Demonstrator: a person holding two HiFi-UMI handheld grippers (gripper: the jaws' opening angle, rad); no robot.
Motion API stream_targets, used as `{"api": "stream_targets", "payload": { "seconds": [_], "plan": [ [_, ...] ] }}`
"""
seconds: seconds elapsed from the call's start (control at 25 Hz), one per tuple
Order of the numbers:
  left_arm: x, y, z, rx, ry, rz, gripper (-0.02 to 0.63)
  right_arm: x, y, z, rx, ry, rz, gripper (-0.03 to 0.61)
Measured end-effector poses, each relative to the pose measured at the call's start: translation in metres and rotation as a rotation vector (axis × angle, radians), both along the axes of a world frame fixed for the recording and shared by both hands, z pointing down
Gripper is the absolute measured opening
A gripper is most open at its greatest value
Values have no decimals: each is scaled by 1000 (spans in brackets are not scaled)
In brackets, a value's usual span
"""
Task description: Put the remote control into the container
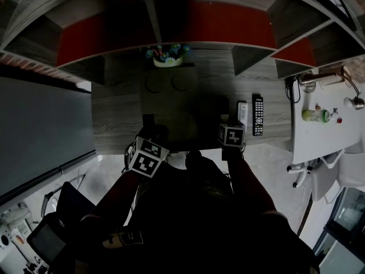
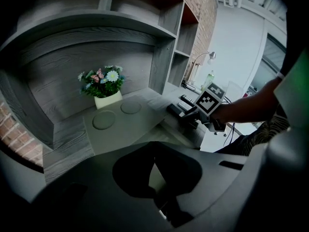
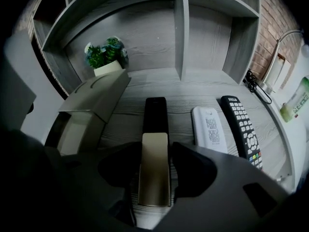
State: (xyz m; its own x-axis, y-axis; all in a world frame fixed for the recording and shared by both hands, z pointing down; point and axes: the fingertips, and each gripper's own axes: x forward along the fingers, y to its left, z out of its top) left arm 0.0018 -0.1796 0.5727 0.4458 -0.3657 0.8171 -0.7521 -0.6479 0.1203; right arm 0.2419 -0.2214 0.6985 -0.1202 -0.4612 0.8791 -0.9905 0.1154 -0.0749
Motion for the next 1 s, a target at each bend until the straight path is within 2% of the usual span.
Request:
{"api": "stream_targets", "payload": {
  "seconds": [0.08, 0.24, 0.32, 0.4, 0.52, 0.64, 0.76, 0.84, 0.92, 1.0],
  "plan": [
    [-4, 1, -1, 7, 0, -6, 6, -1, -1, -2, 11, -6, -6, 187],
    [-15, 5, -5, 26, -2, -25, 6, 1, 4, -6, 12, -49, 7, 184],
    [-23, 6, -6, 28, 1, -44, 6, 0, 5, -14, 38, -69, 1, 183],
    [-31, 7, -5, 17, 24, -73, 6, -12, 2, -32, 96, -94, -52, 183],
    [-41, 8, -6, 2, 85, -134, 6, -58, 0, -69, 208, -138, -267, 183],
    [-54, 10, -9, 20, 77, -162, 6, -114, 8, -88, 269, -117, -557, 183],
    [-69, 17, -7, 32, 42, -167, 6, -164, 26, -84, 273, -23, -872, 183],
    [-78, 19, -9, 44, 42, -188, 6, -189, 40, -73, 235, 65, -1049, 183],
    [-85, 21, -12, 59, 49, -211, 6, -205, 47, -58, 201, 157, -1168, 184],
    [-91, 25, -13, 59, 53, -227, 6, -213, 43, -41, 203, 248, -1239, 184]
  ]
}}
